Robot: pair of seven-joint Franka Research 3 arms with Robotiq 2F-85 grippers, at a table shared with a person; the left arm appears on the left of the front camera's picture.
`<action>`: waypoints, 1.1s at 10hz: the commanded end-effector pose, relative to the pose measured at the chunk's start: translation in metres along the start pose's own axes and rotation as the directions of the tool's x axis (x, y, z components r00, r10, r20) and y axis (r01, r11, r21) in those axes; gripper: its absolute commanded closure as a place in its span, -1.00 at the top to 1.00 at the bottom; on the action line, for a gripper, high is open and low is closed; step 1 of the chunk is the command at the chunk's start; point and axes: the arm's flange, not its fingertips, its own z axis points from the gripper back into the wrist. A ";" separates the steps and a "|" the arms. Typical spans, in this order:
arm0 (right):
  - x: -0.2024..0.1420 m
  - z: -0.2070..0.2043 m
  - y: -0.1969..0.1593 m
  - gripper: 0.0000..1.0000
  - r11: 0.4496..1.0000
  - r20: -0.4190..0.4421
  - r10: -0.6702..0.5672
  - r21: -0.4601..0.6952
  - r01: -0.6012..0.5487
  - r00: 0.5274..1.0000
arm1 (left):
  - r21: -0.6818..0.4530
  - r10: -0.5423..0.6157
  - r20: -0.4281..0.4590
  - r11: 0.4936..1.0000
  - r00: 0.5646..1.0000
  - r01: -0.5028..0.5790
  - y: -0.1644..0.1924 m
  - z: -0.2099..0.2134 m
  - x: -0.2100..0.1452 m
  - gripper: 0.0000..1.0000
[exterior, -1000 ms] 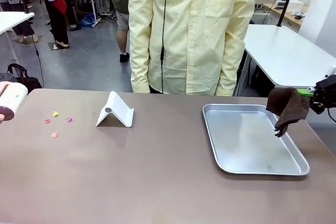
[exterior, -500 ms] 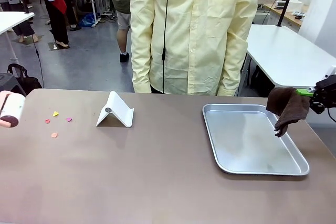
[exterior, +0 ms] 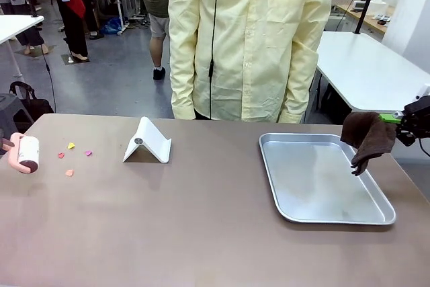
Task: Clean the surface of the table.
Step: Clean the area not pointed to by the person.
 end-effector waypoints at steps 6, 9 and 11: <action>0.002 -0.003 0.003 -0.88 1.000 0.007 0.022 -0.002 -0.022 1.000 | 0.071 0.089 0.046 0.993 0.995 -0.092 0.003 -0.038 0.012 -0.61; 0.002 -0.003 0.003 -0.88 1.000 0.007 0.022 -0.002 -0.022 1.000 | 0.097 0.109 0.061 0.989 0.992 -0.114 0.002 -0.060 0.017 -0.61; 0.002 -0.003 0.003 -0.88 1.000 0.007 0.022 -0.002 -0.022 1.000 | 0.122 0.088 0.046 0.988 0.995 -0.093 -0.001 -0.074 0.013 -0.61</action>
